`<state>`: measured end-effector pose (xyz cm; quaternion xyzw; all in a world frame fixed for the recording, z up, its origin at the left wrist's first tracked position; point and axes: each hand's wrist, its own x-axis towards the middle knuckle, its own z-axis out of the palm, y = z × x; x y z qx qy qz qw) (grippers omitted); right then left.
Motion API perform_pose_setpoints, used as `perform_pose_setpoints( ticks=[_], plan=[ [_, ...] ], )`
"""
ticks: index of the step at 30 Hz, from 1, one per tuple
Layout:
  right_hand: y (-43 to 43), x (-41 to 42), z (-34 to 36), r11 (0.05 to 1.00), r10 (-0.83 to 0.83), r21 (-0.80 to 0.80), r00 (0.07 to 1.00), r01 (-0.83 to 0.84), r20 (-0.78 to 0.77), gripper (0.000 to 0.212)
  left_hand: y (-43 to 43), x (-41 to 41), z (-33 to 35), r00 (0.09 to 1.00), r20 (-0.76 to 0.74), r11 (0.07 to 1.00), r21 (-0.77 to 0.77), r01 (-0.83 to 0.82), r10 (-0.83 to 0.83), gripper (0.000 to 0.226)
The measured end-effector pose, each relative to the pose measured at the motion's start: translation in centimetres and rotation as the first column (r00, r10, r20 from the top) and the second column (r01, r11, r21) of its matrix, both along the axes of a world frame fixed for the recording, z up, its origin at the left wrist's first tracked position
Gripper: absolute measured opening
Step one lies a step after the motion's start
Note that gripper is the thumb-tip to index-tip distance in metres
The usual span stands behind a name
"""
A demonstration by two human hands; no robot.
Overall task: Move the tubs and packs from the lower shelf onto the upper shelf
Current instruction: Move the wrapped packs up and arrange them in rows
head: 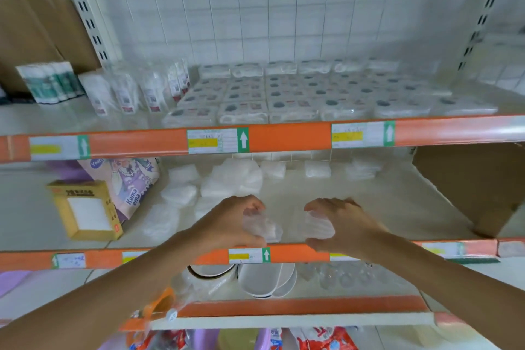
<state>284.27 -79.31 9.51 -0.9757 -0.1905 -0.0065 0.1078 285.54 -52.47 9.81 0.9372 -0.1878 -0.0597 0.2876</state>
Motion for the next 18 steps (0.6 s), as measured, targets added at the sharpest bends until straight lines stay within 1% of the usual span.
perform_pose_setpoints(
  ticks=[3, 6, 11, 14, 18],
  plan=[
    [-0.1, -1.5, 2.8, 1.000, -0.003, -0.008, 1.000, 0.003, 0.025, 0.063, 0.2, -1.2, 2.8, 0.999, 0.049, 1.000, 0.011, 0.003, -0.003, 0.061],
    [0.2, -3.0, 5.2, 1.000, -0.002, -0.006, 0.999, 0.003, 0.034, 0.062, 0.4, -2.5, 4.7, 0.997, 0.076, 1.000, 0.013, 0.014, -0.015, 0.070],
    [0.8, -5.2, 8.7, 0.999, 0.038, 0.024, 0.997, -0.039, 0.071, 0.061, 1.5, -4.7, 7.5, 0.990, 0.127, 0.998, 0.001, 0.068, -0.068, 0.063],
    [1.0, -6.5, 11.9, 0.998, 0.058, 0.005, 0.989, -0.059, 0.137, 0.060, 2.0, -5.5, 10.4, 0.980, 0.169, 0.995, 0.004, 0.104, -0.104, 0.064],
    [0.7, -6.9, 15.7, 0.996, 0.047, 0.064, 0.983, -0.060, 0.179, 0.059, 2.9, -5.8, 15.0, 0.957, 0.250, 0.989, 0.003, 0.149, -0.145, 0.060]
  ],
)
